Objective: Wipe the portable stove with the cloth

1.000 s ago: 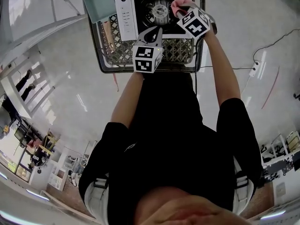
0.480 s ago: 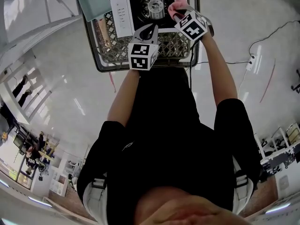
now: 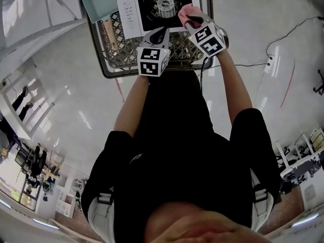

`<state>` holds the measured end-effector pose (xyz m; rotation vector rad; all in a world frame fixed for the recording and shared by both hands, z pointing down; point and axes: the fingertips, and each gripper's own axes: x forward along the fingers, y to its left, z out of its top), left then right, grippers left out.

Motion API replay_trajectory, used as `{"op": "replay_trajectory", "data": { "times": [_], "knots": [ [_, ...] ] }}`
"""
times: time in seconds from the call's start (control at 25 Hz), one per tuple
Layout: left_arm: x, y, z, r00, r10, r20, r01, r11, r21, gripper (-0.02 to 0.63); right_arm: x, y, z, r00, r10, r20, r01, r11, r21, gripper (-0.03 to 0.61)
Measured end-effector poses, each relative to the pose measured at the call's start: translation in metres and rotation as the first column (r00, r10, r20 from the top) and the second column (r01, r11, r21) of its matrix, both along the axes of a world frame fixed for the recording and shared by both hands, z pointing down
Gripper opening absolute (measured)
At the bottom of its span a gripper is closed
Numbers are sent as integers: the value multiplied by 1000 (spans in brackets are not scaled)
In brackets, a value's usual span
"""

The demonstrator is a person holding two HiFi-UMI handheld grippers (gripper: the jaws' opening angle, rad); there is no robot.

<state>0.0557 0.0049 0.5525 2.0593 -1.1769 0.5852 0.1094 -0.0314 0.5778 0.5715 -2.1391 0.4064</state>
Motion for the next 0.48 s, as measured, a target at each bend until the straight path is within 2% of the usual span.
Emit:
{"op": "replay_trajectory", "data": {
  "times": [0.12, 0.28, 0.48],
  "knots": [
    [1, 5, 1, 1000, 17, -4, -17, 1000, 0, 0, -2, 24, 18, 999, -24, -41, 24, 1000, -14, 40],
    [-2, 10, 1, 1000, 29, -3, -29, 1000, 2, 0, 4, 46, 35, 996, -8, -87, 6, 1000, -14, 40],
    [-2, 20, 2, 999, 42, -3, -42, 999, -3, 0, 6, 60, 46, 996, 51, -72, -50, 999, 16, 38]
  ]
}}
